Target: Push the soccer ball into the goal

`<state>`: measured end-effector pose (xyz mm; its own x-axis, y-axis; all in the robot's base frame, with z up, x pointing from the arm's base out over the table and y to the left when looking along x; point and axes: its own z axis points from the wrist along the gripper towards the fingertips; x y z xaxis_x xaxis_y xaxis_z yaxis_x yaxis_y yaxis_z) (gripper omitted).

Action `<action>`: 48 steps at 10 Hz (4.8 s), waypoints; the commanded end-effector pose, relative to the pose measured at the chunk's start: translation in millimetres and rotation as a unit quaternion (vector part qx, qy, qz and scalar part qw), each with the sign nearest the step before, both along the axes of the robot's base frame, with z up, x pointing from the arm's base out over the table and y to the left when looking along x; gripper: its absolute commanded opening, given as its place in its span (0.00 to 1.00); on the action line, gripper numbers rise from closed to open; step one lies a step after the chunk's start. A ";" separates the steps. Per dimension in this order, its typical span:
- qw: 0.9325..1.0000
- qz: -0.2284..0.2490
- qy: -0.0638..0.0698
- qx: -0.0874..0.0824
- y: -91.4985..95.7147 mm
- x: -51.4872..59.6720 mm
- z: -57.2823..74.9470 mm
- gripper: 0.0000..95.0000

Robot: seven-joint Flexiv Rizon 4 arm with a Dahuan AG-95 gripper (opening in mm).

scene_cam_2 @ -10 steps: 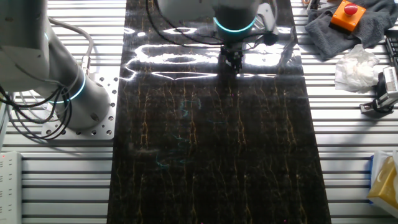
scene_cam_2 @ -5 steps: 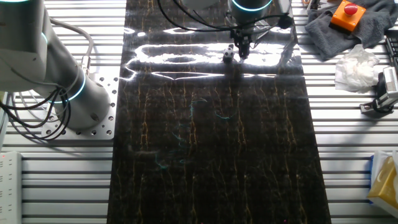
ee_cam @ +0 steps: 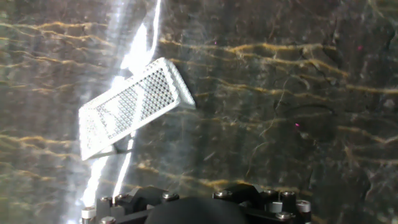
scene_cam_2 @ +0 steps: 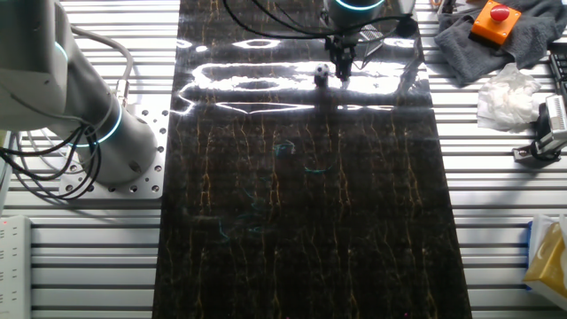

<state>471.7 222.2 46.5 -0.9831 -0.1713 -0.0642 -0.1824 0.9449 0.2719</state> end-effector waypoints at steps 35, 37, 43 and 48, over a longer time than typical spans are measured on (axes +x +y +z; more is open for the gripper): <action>1.000 -0.014 0.020 0.002 -6.2 -16.2 12.7 0.80; 1.000 -0.010 0.013 0.001 -7.1 -17.5 14.0 0.80; 0.997 -0.032 0.002 -0.076 -9.7 -20.8 16.0 0.80; 0.993 -0.061 0.006 -0.098 -9.7 -20.8 16.0 0.80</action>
<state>451.0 213.0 62.7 -0.9973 -0.0684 -0.0264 -0.0688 0.9975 0.0151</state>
